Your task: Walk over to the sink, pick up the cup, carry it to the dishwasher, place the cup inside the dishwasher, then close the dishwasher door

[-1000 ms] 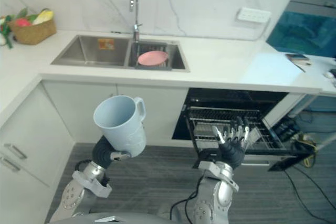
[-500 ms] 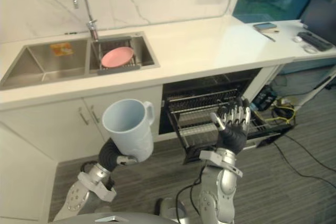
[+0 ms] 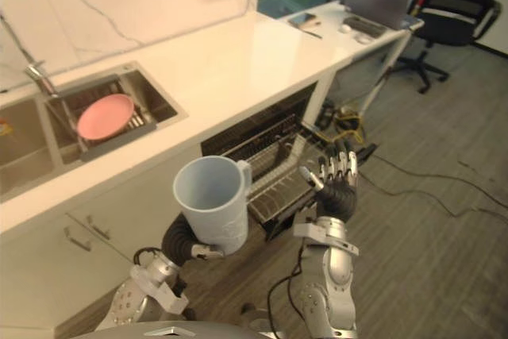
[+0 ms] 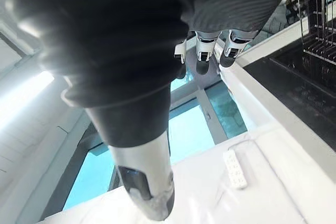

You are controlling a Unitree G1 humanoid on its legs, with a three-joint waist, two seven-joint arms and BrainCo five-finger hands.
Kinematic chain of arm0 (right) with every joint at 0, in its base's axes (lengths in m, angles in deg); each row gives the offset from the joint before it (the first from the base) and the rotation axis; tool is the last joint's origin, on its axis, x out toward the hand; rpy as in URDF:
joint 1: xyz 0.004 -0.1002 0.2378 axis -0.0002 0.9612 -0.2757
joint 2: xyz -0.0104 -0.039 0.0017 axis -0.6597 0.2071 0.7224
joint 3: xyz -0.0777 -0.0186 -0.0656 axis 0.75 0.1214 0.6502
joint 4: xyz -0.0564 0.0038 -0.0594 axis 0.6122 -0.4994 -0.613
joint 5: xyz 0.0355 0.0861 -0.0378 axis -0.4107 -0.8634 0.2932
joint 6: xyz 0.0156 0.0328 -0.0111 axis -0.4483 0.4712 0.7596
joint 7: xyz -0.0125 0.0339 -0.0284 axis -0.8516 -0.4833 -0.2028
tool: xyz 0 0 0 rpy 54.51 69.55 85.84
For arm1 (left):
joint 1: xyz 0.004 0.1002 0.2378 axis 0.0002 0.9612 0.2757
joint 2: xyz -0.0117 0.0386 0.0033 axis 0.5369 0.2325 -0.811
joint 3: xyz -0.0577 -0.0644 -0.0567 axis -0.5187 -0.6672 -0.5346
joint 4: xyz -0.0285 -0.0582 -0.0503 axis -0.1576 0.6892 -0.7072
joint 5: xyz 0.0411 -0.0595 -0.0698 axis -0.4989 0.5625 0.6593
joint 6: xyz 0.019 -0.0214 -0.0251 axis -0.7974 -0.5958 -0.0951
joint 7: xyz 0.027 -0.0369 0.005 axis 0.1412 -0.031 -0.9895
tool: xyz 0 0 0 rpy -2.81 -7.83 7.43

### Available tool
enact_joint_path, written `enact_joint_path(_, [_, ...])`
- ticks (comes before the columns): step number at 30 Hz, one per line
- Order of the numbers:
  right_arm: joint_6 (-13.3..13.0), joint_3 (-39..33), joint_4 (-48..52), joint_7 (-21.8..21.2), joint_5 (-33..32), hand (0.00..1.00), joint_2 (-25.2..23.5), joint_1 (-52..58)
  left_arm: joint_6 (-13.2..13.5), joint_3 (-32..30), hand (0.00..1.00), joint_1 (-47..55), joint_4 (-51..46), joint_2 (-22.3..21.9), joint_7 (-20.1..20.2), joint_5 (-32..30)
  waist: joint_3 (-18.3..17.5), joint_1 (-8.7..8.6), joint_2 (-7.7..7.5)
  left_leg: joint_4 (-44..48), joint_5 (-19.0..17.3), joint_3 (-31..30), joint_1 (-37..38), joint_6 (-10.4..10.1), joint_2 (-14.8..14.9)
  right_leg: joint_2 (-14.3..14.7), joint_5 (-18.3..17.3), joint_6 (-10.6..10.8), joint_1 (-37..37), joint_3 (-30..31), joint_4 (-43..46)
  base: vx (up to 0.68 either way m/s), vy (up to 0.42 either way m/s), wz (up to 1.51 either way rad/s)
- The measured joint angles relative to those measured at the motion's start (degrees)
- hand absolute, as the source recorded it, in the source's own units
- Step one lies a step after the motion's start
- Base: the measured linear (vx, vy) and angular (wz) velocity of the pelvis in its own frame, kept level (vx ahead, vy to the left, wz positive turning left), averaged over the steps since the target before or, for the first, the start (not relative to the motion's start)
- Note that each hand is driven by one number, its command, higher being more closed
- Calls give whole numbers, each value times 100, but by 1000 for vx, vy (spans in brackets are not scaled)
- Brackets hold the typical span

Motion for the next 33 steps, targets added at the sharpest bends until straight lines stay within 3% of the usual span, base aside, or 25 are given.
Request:
enact_joint_path(1, [47, -28, -2, -8, 1, 0, -70, 7, 0, -18, 100, -68, 4, 2, -27, -1, 44, 9, -84, -35, -46, 132, 84, 50, -33, -57, -102, 27, -144, -90, 318, 113, 125, -49])
enact_joint_path(3, [54, -34, -35, -147, 2, 0, -218, -37, 1, -116, 100, -93, 19, 17, -136, -52, 92, 76, -106, -327, -27, 451, 385, 108, -1, -122, -228, 105, -559, -588, 1106, 96, 98, -77])
enact_joint_path(5, [78, -19, -288, -409, 0, 0, -236, -237, -3, -228, 100, -117, 47, 34, -344, -236, 122, 81, -77, -563, 9, 773, 690, 134, 24, -568, -448, -151, -765, -1659, 1739, 58, 88, -74])
enact_joint_path(8, [141, 64, -504, -702, 1, 0, -237, -450, -60, -542, 100, -340, 47, 48, -598, -293, 91, 105, -28, -589, -24, 954, 534, 26, 310, -985, -471, -247, -939, -2169, 1505, 46, -6, -39])
enact_joint_path(10, [142, 78, -508, -816, 2, 0, -244, -574, -65, -825, 100, -438, 50, 102, -715, -290, 83, 180, -47, -464, -52, 991, 317, -130, 523, -1081, -157, -251, -917, -2134, 1084, 74, -156, -27])
enact_joint_path(12, [145, 80, -513, -876, 3, 0, -263, -722, -73, -1108, 100, -453, 51, 242, -779, -275, 4, 202, -214, -293, -137, 978, 121, -332, 595, -1204, 807, -143, -643, -1976, 618, 72, -291, -9])
enact_joint_path(13, [146, 85, -535, -882, 3, 0, -246, -794, -105, -1181, 100, -459, 58, 238, -779, -272, -11, 214, -220, -261, -171, 923, 54, -441, 654, -1153, 732, 102, -501, -1952, 331, 62, -316, -3])
enact_joint_path(17, [281, 295, -648, -878, 177, 0, 21, -995, -113, -1184, 100, -518, 37, -48, -819, -305, -94, 299, -26, -510, 20, 927, -21, -762, 948, -770, 739, 125, -259, -2169, -524, 63, -244, -5])
enact_joint_path(19, [415, 372, -648, -878, 178, 0, 56, -994, -112, -1210, 100, -521, 28, -177, -941, -358, -96, 313, -21, -650, 92, 922, 135, -832, 1010, -682, 739, 125, -63, -2207, -677, 20, -143, 0])
enact_joint_path(24, [578, 534, -639, -965, 173, 0, 39, -1001, -100, -1579, 100, -454, -25, -256, -1305, -506, -118, 358, -13, -837, 218, 861, 226, -837, 970, -686, 725, 207, 140, -2328, -852, -46, -47, 10])
enact_joint_path(27, [675, 534, -601, -1072, 91, 0, 40, -1002, -100, -1717, 100, -388, -19, -263, -1745, -921, -128, 376, -21, -991, 382, 717, 142, -825, 846, -766, 662, 398, 160, -2482, -944, -64, -25, 30])
enact_joint_path(33, [766, 914, -154, -1311, -57, 0, 26, -1022, -201, -1746, 100, -391, -15, -372, -2533, -2044, -225, 353, 24, -1534, 787, 592, 315, -821, 776, -772, 686, 423, 216, -2638, -962, -49, -26, 16])
